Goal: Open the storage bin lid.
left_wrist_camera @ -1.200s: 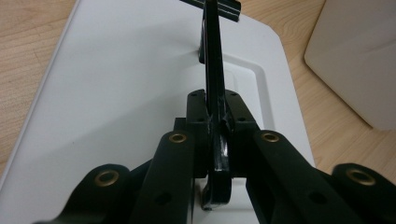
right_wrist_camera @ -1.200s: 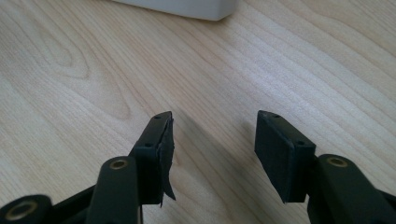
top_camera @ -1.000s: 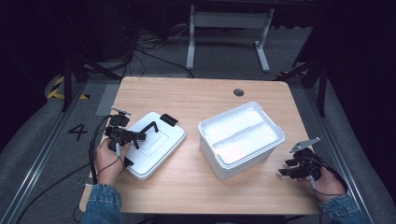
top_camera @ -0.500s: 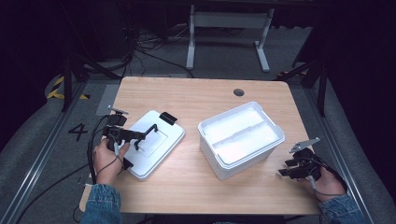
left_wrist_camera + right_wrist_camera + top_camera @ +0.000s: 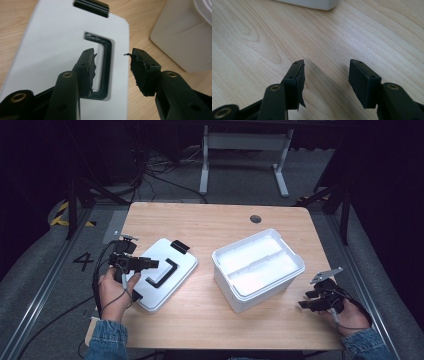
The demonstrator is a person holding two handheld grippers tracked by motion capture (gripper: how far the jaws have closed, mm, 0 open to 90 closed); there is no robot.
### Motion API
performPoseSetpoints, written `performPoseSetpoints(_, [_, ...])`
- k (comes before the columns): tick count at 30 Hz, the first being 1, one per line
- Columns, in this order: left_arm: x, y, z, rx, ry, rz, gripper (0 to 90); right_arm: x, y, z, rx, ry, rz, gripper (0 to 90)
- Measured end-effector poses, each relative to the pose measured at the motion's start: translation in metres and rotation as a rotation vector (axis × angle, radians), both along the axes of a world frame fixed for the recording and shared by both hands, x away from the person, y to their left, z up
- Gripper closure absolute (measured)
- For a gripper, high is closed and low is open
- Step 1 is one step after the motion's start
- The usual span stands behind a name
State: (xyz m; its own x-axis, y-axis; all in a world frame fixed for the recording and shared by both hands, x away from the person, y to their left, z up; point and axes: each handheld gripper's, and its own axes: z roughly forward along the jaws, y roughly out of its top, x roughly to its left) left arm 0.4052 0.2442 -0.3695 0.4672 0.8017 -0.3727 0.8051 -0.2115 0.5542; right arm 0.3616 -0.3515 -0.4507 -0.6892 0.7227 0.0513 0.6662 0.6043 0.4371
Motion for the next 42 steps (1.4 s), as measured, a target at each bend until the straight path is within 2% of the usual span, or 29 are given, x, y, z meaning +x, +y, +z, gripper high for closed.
performPoseSetpoints(4, [-0.012,-0.019,0.014,0.027,-0.034,-0.053,53.5,0.0,-0.001,0.001,0.001,-0.003,-0.003,46.7])
performPoseSetpoints(9, [-0.026,-0.043,0.025,0.057,-0.064,-0.11,52.1,0.0,-0.002,0.002,0.002,-0.008,-0.006,46.6])
performPoseSetpoints(14, [-0.036,-0.063,0.029,0.091,-0.084,-0.155,51.0,0.0,-0.004,0.004,0.004,-0.015,-0.009,46.6])
performPoseSetpoints(17, [-0.041,-0.075,0.028,0.101,-0.072,-0.182,49.3,0.0,-0.005,0.005,0.006,-0.021,-0.012,46.6])
performPoseSetpoints(24, [-0.051,-0.104,0.017,0.147,-0.064,-0.261,46.9,0.001,-0.008,0.007,0.008,-0.026,-0.022,46.7])
performPoseSetpoints(26, [-0.052,-0.109,0.013,0.146,-0.053,-0.266,44.5,0.001,-0.007,0.007,0.007,-0.028,-0.021,46.6])
performPoseSetpoints(33, [-0.063,-0.127,-0.005,0.208,-0.082,-0.251,37.2,0.007,-0.004,0.008,0.011,-0.035,-0.008,46.6])
performPoseSetpoints(36, [-0.065,-0.134,-0.013,0.216,-0.074,-0.266,35.5,0.008,-0.004,0.006,0.013,-0.03,-0.004,46.7])
performPoseSetpoints(42, [-0.064,-0.142,-0.028,0.254,-0.066,-0.259,34.4,0.009,-0.004,0.003,0.013,-0.028,-0.005,46.7])
